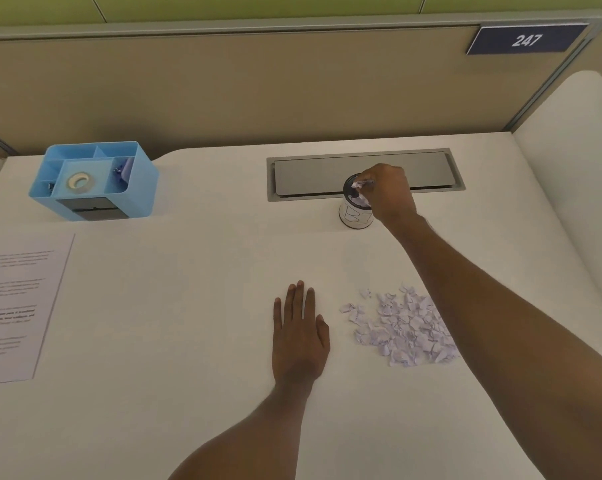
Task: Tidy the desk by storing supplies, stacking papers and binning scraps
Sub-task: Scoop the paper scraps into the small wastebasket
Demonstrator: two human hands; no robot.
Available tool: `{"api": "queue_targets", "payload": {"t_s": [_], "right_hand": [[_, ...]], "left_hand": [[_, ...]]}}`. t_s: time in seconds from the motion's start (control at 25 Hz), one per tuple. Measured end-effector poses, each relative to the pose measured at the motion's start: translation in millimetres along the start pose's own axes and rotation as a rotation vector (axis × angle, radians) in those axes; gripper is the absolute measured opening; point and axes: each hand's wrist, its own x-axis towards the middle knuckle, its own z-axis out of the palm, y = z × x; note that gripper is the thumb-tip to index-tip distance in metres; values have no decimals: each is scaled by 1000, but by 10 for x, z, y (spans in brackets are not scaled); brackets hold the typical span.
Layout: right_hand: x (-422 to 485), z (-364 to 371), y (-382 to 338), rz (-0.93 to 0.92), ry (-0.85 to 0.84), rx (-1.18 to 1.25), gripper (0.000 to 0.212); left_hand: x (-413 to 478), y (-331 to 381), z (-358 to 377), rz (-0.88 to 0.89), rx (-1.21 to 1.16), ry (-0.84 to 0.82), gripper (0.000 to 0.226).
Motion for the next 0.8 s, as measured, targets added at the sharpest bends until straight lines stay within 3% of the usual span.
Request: {"api": "queue_targets", "payload": {"t_s": [0.2, 0.48, 0.68, 0.8], "right_hand": [[136, 96, 59, -32, -184, -296, 21], [174, 70, 64, -23, -245, -336, 26], [109, 37, 128, -78, -163, -277, 30], [-47, -5, 132, -90, 4, -148, 23]], "left_hand": [[6, 4, 2, -9, 10, -22, 59], [8, 1, 0, -14, 16, -27, 59], [4, 6, -9, -23, 17, -26, 60], [13, -3, -14, -26, 28, -33, 60]]}}
